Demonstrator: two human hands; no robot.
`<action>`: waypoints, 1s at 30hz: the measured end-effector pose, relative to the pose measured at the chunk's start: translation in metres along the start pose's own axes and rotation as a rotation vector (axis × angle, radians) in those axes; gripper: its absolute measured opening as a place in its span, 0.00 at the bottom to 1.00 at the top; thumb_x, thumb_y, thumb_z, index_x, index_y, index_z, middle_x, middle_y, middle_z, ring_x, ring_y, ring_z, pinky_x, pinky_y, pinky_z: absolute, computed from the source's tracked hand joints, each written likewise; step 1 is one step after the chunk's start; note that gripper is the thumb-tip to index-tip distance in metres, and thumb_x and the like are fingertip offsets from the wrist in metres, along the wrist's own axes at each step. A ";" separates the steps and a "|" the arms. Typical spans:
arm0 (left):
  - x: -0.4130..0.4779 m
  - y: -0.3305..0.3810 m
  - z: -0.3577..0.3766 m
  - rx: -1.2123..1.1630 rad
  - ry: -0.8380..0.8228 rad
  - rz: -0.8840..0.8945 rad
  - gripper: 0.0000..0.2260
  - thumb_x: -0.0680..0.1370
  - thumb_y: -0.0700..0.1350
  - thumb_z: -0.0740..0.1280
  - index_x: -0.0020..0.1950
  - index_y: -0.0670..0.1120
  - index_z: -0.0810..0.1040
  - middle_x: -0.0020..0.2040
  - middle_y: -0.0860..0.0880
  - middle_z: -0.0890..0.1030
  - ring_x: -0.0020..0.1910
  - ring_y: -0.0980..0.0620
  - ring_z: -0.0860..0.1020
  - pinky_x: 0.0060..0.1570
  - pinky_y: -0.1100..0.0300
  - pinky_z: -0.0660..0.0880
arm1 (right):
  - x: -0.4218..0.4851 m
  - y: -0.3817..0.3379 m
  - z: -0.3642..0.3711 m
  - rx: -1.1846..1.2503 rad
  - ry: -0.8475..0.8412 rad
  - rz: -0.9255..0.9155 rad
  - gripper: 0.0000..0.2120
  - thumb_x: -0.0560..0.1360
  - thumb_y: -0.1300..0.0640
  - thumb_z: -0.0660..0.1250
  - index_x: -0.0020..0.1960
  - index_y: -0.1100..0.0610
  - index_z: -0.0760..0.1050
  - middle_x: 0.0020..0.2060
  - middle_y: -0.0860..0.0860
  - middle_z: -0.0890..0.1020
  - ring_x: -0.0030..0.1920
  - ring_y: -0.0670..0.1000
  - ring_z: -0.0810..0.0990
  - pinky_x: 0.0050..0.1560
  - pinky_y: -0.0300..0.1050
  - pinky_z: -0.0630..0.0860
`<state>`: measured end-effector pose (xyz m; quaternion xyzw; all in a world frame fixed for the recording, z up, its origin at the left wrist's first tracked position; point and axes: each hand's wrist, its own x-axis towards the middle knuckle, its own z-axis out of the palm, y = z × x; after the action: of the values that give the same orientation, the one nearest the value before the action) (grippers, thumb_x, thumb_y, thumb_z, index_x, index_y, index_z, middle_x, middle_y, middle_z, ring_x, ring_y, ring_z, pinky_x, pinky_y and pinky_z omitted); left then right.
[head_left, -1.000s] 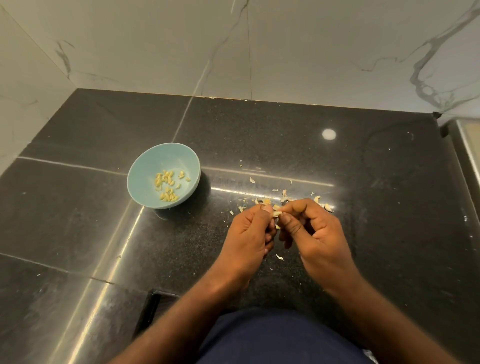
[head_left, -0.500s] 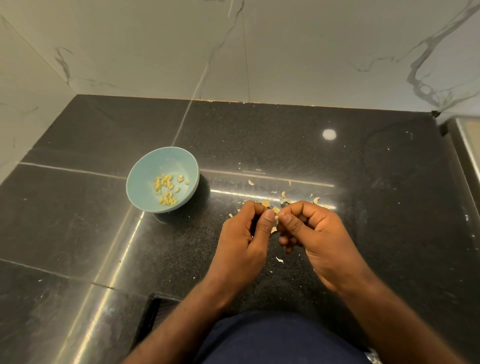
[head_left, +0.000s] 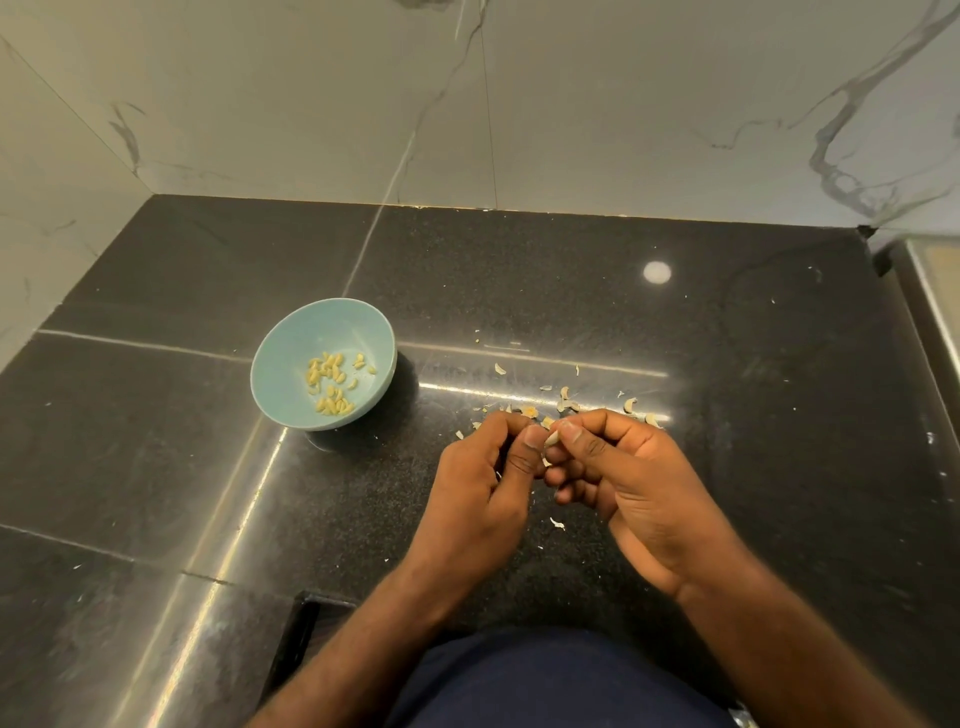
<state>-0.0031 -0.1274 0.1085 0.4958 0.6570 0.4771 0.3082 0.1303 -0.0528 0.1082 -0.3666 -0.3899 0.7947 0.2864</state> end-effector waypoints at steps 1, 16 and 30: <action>0.000 0.001 -0.002 0.002 -0.024 0.015 0.06 0.82 0.47 0.64 0.48 0.50 0.78 0.36 0.58 0.79 0.32 0.57 0.76 0.32 0.61 0.73 | 0.000 0.000 -0.001 -0.002 0.002 0.000 0.11 0.72 0.57 0.70 0.50 0.64 0.80 0.38 0.56 0.82 0.37 0.50 0.80 0.35 0.41 0.77; 0.004 0.005 -0.012 0.040 -0.083 -0.033 0.07 0.79 0.42 0.69 0.44 0.54 0.81 0.36 0.51 0.83 0.33 0.49 0.80 0.34 0.52 0.79 | 0.001 0.003 -0.004 -0.368 0.016 -0.126 0.06 0.77 0.63 0.69 0.47 0.56 0.84 0.39 0.54 0.85 0.40 0.51 0.83 0.41 0.44 0.80; 0.002 0.008 -0.012 0.023 -0.075 -0.063 0.07 0.78 0.42 0.70 0.45 0.55 0.80 0.35 0.55 0.82 0.32 0.55 0.80 0.33 0.63 0.77 | -0.002 0.001 -0.001 -0.191 0.013 -0.092 0.04 0.72 0.60 0.70 0.45 0.57 0.84 0.38 0.56 0.85 0.39 0.51 0.83 0.37 0.40 0.80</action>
<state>-0.0118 -0.1291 0.1205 0.4960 0.6658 0.4405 0.3416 0.1320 -0.0545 0.1073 -0.3791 -0.4784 0.7375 0.2890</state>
